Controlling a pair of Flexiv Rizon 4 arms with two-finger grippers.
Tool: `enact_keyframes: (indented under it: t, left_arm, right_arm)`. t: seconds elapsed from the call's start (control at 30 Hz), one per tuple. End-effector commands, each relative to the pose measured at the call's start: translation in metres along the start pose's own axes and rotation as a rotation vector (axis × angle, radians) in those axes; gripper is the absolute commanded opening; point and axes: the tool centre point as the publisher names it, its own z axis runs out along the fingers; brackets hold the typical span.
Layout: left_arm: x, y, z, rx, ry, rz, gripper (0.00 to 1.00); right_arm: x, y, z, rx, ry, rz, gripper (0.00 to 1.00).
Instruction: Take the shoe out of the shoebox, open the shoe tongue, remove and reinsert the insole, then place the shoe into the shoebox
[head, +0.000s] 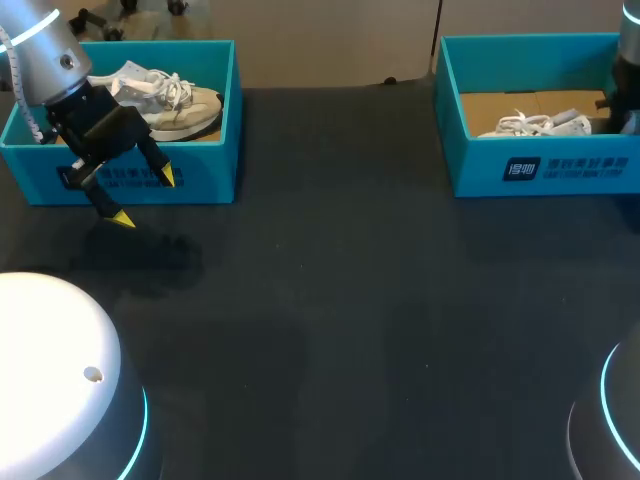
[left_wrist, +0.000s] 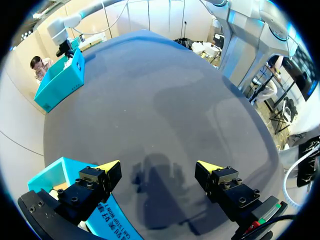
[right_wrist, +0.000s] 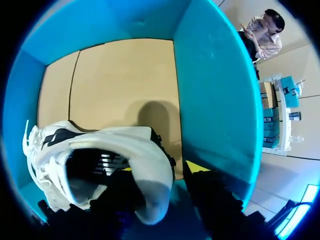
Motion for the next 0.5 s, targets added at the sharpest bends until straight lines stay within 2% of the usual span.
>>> enact_keyframes:
  t: [0.03,0.1,0.17,0.5]
  left_arm:
    - [0.001,-0.001,-0.001,-0.004,0.001,0.0,1.0]
    - [0.001,-0.001,-0.001,-0.004,0.001,0.0,1.0]
    - [0.001,-0.001,-0.001,-0.004,0.001,0.0,1.0]
    - [0.001,-0.001,-0.001,-0.004,0.001,0.0,1.0]
  right_arm:
    - [0.001,-0.005,-0.008,-0.004,-0.002,0.002,0.8]
    - [0.0,-0.005,-0.012,0.001,0.001,0.006,0.86]
    - [0.0,-0.006,-0.016,-0.006,0.016,0.004,0.99]
    - [0.004,-0.008,-0.055,-0.01,0.063,-0.017,1.0]
